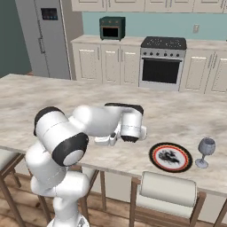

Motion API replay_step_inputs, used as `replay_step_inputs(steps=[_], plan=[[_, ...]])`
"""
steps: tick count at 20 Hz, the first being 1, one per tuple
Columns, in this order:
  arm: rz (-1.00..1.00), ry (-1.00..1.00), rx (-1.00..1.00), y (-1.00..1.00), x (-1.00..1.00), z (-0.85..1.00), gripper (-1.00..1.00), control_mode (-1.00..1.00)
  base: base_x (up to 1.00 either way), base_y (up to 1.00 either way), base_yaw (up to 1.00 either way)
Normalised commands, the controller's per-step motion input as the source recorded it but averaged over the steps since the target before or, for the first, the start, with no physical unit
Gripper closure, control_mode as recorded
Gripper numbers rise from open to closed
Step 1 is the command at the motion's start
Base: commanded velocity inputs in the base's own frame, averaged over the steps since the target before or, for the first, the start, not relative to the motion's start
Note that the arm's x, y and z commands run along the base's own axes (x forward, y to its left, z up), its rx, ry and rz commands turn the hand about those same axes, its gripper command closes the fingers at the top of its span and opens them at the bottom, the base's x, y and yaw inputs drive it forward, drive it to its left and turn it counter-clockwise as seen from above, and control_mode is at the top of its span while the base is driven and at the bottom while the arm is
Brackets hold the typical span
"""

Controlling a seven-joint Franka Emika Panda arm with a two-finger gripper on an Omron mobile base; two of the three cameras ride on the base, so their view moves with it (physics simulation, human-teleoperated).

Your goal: Retrieve the wine glasses from the counter and place one next to each plate.

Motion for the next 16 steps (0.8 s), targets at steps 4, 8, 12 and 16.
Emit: replay_step_inputs(steps=[4,8,12,16], plan=[[0.0,0.05,-0.02,0.07,0.0,0.0,1.0,-1.0,0.0,0.0,0.0],[0.0,0.08,-0.06,0.19,0.0,0.0,1.0,-1.0,0.0,0.0,0.0],[-0.02,0.13,-0.1,0.25,0.0,0.0,1.0,-1.0,0.0,0.0,0.0],[-0.05,0.1,-0.1,0.29,0.0,0.0,1.0,-1.0,0.0,0.0,0.0]])
